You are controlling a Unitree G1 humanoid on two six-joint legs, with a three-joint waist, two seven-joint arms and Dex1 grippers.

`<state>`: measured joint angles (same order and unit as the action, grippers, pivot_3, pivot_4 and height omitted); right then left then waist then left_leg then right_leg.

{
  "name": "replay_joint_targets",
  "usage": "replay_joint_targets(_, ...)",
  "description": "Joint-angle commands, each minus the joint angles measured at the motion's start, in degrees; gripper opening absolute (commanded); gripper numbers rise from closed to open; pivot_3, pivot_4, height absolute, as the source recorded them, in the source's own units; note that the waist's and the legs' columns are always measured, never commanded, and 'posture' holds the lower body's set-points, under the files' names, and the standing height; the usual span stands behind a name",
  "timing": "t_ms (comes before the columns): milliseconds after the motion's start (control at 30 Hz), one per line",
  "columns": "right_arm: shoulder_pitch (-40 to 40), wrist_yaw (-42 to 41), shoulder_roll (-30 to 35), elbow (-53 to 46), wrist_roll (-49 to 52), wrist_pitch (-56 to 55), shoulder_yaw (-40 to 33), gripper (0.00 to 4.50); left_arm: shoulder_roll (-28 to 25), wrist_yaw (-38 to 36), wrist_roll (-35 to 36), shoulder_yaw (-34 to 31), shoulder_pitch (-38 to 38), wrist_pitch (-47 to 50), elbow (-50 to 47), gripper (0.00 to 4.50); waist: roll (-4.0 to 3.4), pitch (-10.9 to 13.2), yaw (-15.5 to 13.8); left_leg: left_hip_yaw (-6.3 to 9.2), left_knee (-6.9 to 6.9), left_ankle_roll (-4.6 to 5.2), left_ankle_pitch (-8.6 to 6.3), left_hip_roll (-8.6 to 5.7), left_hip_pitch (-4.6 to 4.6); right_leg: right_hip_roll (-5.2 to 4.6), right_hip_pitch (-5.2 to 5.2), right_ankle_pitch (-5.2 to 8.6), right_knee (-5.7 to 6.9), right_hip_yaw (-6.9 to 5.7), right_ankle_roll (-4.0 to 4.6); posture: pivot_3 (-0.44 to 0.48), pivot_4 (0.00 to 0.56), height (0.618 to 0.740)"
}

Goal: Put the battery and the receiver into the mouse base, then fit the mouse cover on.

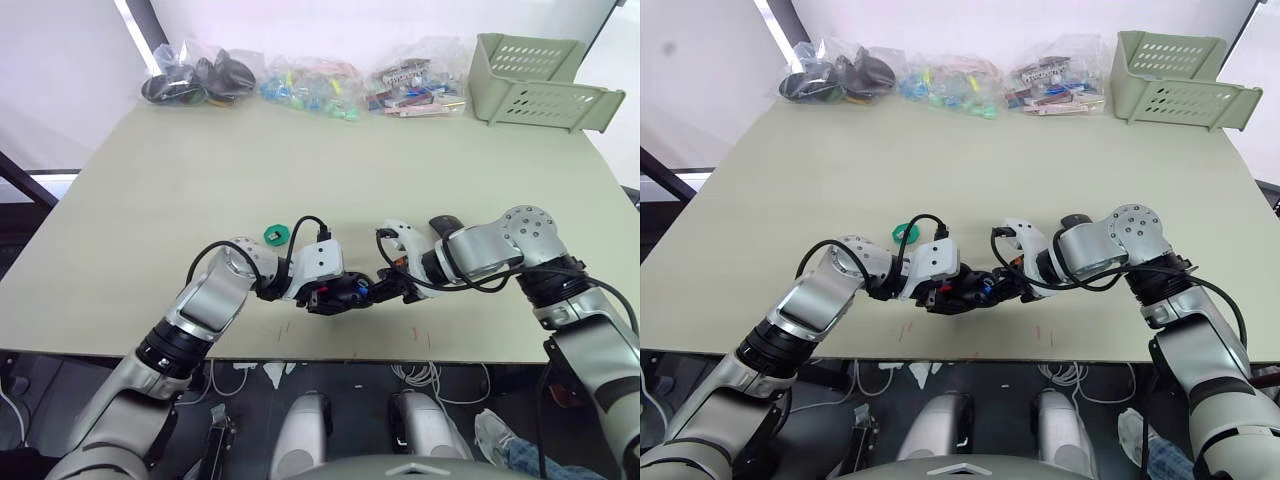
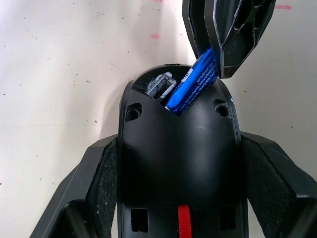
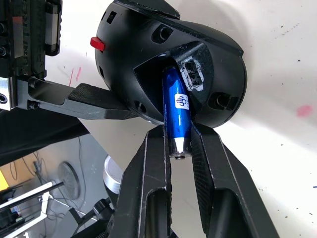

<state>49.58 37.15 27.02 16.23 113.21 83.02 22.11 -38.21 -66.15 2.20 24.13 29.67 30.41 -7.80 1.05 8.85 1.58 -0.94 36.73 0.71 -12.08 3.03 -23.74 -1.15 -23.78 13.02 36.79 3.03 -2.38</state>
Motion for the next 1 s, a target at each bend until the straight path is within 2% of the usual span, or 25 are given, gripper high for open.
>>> replay_joint_targets(33, 0.7, 0.2, -0.5, 1.0, -0.2, 0.7, 1.9, 1.89, 1.4, 1.0, -1.4, 2.7, -1.4, 0.5, 1.4, 3.08, -0.03, 0.0, 0.0, 0.02, 0.00, 0.00, 0.00, 0.00, -0.02, 0.00, 0.00, 0.00, 0.00, -0.02, 0.00, 0.000, 0.150, 0.740)
replay_joint_targets(67, 1.1, 0.1, -0.3, 1.1, -0.2, 0.8, 2.0, 2.52, 1.4, 1.0, -1.4, 2.6, -1.4, 0.5, 1.3, 3.08, -0.06, 0.0, -0.1, 0.04, 0.01, 0.00, 0.00, -0.02, -0.07, -0.03, -0.03, 0.00, -0.02, -0.03, 0.00, 0.000, 0.150, 0.740)
replay_joint_targets(100, 1.5, -0.1, -0.2, 1.3, -0.2, 1.0, 2.1, 2.96, 1.5, 1.0, -1.5, 2.6, -1.4, 0.6, 1.3, 3.08, -0.05, 0.0, -0.1, 0.03, 0.00, 0.00, 0.00, -0.03, -0.06, -0.05, -0.01, 0.00, -0.04, -0.03, 0.00, 0.000, 0.150, 0.740)
replay_joint_targets(167, 2.4, -0.6, 0.1, 1.6, -0.2, 1.2, 1.9, 3.08, 1.6, 1.0, -1.5, 2.5, -1.5, 0.7, 1.2, 3.08, -0.06, 0.0, -0.1, 0.02, 0.00, 0.00, 0.00, -0.04, -0.09, -0.07, -0.01, 0.00, -0.08, -0.03, 0.00, 0.000, 0.150, 0.740)
replay_joint_targets(200, 2.7, -0.7, 0.2, 1.7, -0.2, 1.2, 1.8, 3.78, 1.7, 1.0, -1.6, 2.4, -1.6, 0.8, 1.1, 3.08, -0.06, 0.0, -0.1, 0.03, 0.00, 0.00, 0.00, -0.07, -0.09, -0.11, -0.01, 0.00, -0.08, -0.03, 0.00, 0.000, 0.150, 0.740)
replay_joint_targets(233, 3.2, -1.1, 0.6, 1.6, -0.2, 1.3, 1.7, 4.06, 1.7, 1.0, -1.6, 2.4, -1.6, 0.8, 1.1, 3.08, -0.06, 0.0, -0.1, 0.03, 0.01, 0.00, 0.00, -0.09, -0.09, -0.14, -0.01, 0.00, -0.08, -0.03, 0.00, 0.000, 0.150, 0.740)
replay_joint_targets(400, 4.8, -5.0, 3.8, -0.6, -0.2, 2.5, 1.3, 4.11, 1.9, 0.9, -1.8, 2.2, -1.7, 1.2, 0.9, 3.08, -0.08, 0.0, -0.4, 0.18, -0.01, 0.01, 0.01, -0.33, -0.13, -0.45, -0.04, 0.01, -0.08, -0.09, -0.02, 0.000, 0.150, 0.740)
replay_joint_targets(500, 1.4, -12.2, 10.8, -11.3, -0.2, 3.0, 0.8, 4.11, 2.1, 0.9, -1.8, 2.1, -1.8, 1.3, 0.9, 3.08, -0.10, 0.1, -0.9, 0.17, -0.05, 0.12, -0.05, -0.54, -0.41, -0.65, -0.23, 0.03, -0.17, -0.16, -0.05, 0.000, 0.150, 0.740)
replay_joint_targets(567, -3.4, -12.1, 14.7, -22.7, -0.6, -0.6, -1.6, 4.11, 2.2, 1.0, -1.9, 2.1, -1.8, 1.3, 0.9, 3.08, -0.10, 0.0, -1.0, 0.21, -0.03, 0.22, -0.11, -0.68, -0.90, -0.75, -0.49, 0.07, -0.25, -0.37, -0.09, 0.000, 0.150, 0.740)
replay_joint_targets(633, -9.6, -15.7, 18.3, -34.6, -5.0, -1.1, -4.6, 4.11, 2.3, 1.0, -1.8, 2.1, -1.6, 1.4, 1.0, 3.08, -0.09, 0.0, -1.4, 0.31, -0.01, 0.36, -0.19, -0.76, -1.08, -0.77, -0.54, 0.09, -0.27, -0.44, -0.14, 0.000, 0.150, 0.740)
replay_joint_targets(733, -23.5, -26.4, 17.9, -44.9, -8.1, -8.1, -13.8, 4.11, 2.4, 0.9, -2.0, 2.2, -1.4, 1.1, 1.5, 3.08, -0.04, 0.0, -1.9, 0.48, 0.01, 0.50, -0.30, -0.83, -1.11, -0.78, -0.47, 0.11, -0.30, -0.56, -0.47, 0.000, 0.150, 0.740)
replay_joint_targets(833, -34.0, -40.8, 19.8, -54.9, -24.5, -15.7, -19.1, 4.11, 2.3, 0.8, -2.0, 2.2, -1.1, 1.1, 1.7, 3.08, -0.11, 0.0, -1.7, 0.47, 0.18, 0.56, -0.33, -0.82, -1.02, -0.78, -0.36, 0.35, -0.30, -0.55, -0.56, 0.000, 0.150, 0.740)
replay_joint_targets(933, -42.7, -48.6, 18.2, -57.0, -34.2, -25.0, -23.8, 4.11, 2.2, 0.8, -1.9, 2.3, -0.8, 1.1, 1.8, 3.08, -0.04, 0.1, -1.3, 0.61, 0.47, 0.55, -0.34, -0.77, -0.93, -0.79, -0.16, 0.34, -0.29, -0.67, -0.57, 0.000, 0.150, 0.740)
replay_joint_targets(1000, -45.7, -52.1, 17.5, -59.4, -43.2, -30.9, -23.0, 4.11, 2.1, 0.7, -1.9, 2.3, -0.6, 1.2, 2.0, 3.08, -0.11, 0.1, -0.9, 0.86, 0.53, 0.55, -0.34, -0.76, -0.86, -0.84, -0.07, 0.34, -0.30, -0.66, -0.57, 0.000, 0.150, 0.740)
